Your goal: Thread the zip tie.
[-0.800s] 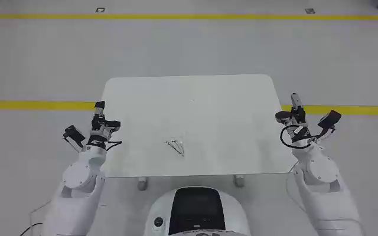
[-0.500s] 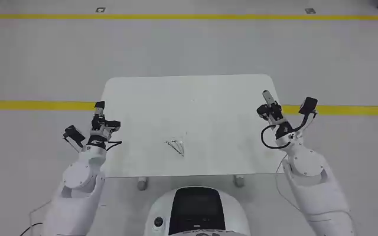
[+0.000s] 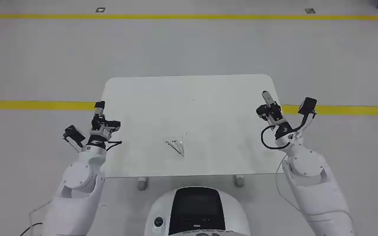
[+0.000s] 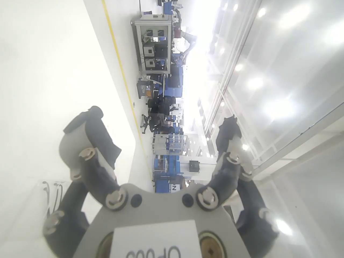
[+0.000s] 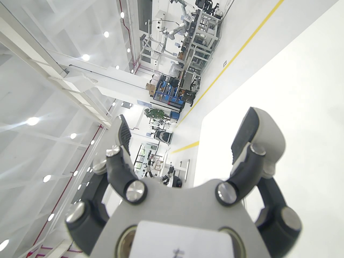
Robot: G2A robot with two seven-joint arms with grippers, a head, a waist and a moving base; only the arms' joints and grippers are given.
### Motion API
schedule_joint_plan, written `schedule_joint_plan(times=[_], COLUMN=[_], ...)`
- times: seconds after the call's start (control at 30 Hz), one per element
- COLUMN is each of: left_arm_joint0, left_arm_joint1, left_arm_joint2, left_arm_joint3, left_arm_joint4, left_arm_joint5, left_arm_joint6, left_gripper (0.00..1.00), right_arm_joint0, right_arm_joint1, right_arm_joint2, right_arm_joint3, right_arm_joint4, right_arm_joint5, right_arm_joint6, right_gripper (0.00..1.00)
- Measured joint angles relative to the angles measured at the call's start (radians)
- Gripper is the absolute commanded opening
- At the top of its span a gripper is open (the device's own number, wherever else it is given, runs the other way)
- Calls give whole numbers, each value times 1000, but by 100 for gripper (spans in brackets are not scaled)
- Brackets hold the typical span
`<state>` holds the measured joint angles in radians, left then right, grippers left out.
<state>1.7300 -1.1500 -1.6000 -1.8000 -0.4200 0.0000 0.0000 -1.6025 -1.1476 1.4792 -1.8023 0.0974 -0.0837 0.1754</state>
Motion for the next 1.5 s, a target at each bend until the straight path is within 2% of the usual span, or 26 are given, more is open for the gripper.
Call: schedule_joint_plan(times=[0.07, 0.13, 0.27, 0.47, 0.6, 0.7, 1.07, 1.13, 1.27, 1.5], left_arm_joint0=[0, 0, 0, 0, 0, 0, 0, 0, 0, 0], left_arm_joint1=[0, 0, 0, 0, 0, 0, 0, 0, 0, 0], left_arm_joint2=[0, 0, 0, 0, 0, 0, 0, 0, 0, 0], left_arm_joint3=[0, 0, 0, 0, 0, 0, 0, 0, 0, 0], left_arm_joint4=[0, 0, 0, 0, 0, 0, 0, 0, 0, 0], left_arm_joint5=[0, 0, 0, 0, 0, 0, 0, 0, 0, 0], left_arm_joint6=[0, 0, 0, 0, 0, 0, 0, 0, 0, 0], left_gripper=[100, 100, 100, 100, 100, 100, 100, 100, 100, 100], right_arm_joint0=[6, 31, 104, 244, 315, 329, 337, 374, 460, 654], right_arm_joint1=[1, 5, 8, 5, -1, -4, -3, 0, -4, -34], right_arm_joint2=[-1, -5, -38, -151, -249, -285, -290, -301, -345, -506], right_arm_joint3=[-5, -9, 0, 55, 89, 104, 95, 87, 115, 251], right_arm_joint4=[-10, -58, -147, -287, -419, -432, -439, -466, -453, -381], right_arm_joint5=[-7, -18, -12, -11, -49, -76, -85, -113, -117, -80], right_arm_joint6=[10, 64, 173, 319, 381, 400, 409, 477, 633, 917], right_gripper=[100, 100, 100, 100, 100, 100, 100, 100, 100, 100])
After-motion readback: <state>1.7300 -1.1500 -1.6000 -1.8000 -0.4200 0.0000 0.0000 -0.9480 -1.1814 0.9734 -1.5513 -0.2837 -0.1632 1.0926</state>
